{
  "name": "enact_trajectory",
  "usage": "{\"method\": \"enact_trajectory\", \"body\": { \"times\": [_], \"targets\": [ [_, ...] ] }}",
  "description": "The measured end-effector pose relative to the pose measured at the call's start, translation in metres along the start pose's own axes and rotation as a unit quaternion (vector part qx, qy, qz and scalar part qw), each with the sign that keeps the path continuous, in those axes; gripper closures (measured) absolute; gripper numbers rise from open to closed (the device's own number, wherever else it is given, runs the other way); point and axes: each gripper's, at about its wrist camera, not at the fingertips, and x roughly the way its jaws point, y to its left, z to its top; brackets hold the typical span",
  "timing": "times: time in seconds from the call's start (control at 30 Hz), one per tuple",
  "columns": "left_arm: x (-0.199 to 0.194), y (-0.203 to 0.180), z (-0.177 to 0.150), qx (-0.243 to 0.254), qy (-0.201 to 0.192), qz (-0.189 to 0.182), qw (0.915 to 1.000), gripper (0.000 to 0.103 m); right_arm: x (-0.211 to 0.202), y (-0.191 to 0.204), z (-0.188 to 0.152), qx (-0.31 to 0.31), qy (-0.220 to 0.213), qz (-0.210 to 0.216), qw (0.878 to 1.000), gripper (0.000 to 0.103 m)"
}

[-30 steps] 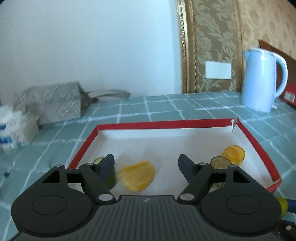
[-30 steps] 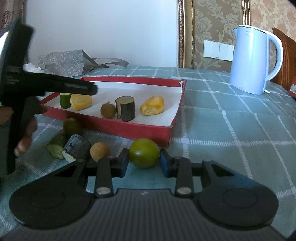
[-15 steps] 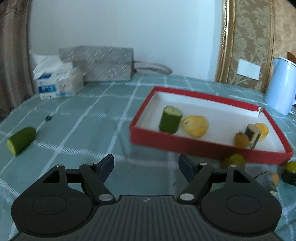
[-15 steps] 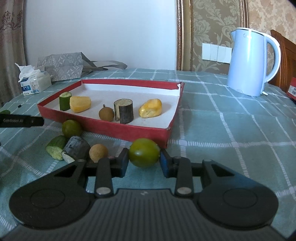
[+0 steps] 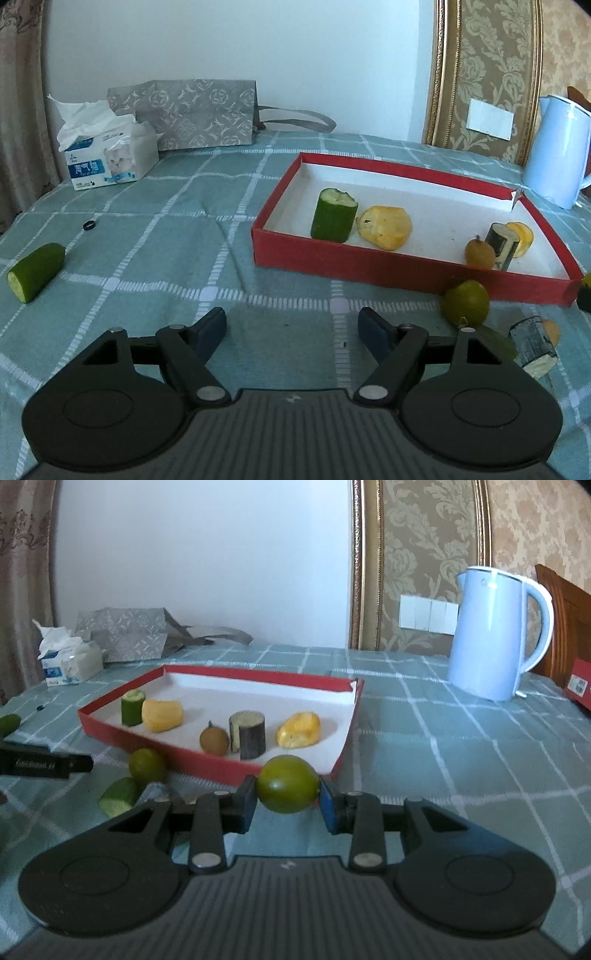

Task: Organize fruits
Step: 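Carry the green lime with the right gripper into the red box and release, then lower the left gripper onto the dark green avocado chunk and close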

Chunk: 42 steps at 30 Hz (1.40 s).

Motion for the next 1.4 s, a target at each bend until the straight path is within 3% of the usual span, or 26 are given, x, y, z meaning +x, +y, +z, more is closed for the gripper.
{"method": "enact_trajectory", "body": {
  "times": [0.3, 0.67, 0.83, 0.93, 1.2, 1.27, 1.4],
  "targets": [
    [0.003, -0.001, 0.0, 0.005, 0.006, 0.001, 1.0, 0.022, 0.042, 0.0, 0.033, -0.016, 0.025, -0.016, 0.999, 0.069],
    [0.003, 0.0, 0.0, -0.001, 0.007, -0.004, 1.0, 0.02, 0.094, 0.015, 0.041, -0.045, 0.076, -0.021, 0.996, 0.069],
    [0.003, -0.001, 0.0, 0.001, 0.008, -0.003, 1.0, 0.019, 0.08, 0.026, 0.034, -0.08, 0.036, -0.057, 0.995, 0.049],
    [0.004, -0.001, 0.0, 0.003, 0.008, -0.003, 1.0, 0.019, 0.071, 0.023, 0.034, -0.072, 0.02, -0.057, 0.996, 0.039],
    [0.004, 0.0, -0.001, 0.001, 0.008, -0.003, 1.0, 0.019, 0.029, 0.008, 0.023, -0.022, -0.014, -0.032, 0.999, 0.038],
    [0.004, 0.0, -0.001, 0.001, 0.008, -0.003, 1.0, 0.019, 0.02, 0.004, 0.014, -0.006, -0.018, -0.029, 0.999, 0.031],
    [0.002, 0.001, 0.0, -0.003, 0.005, -0.015, 0.9999, 0.019, 0.008, -0.005, 0.001, 0.021, -0.011, -0.019, 1.0, 0.029]
  ]
}}
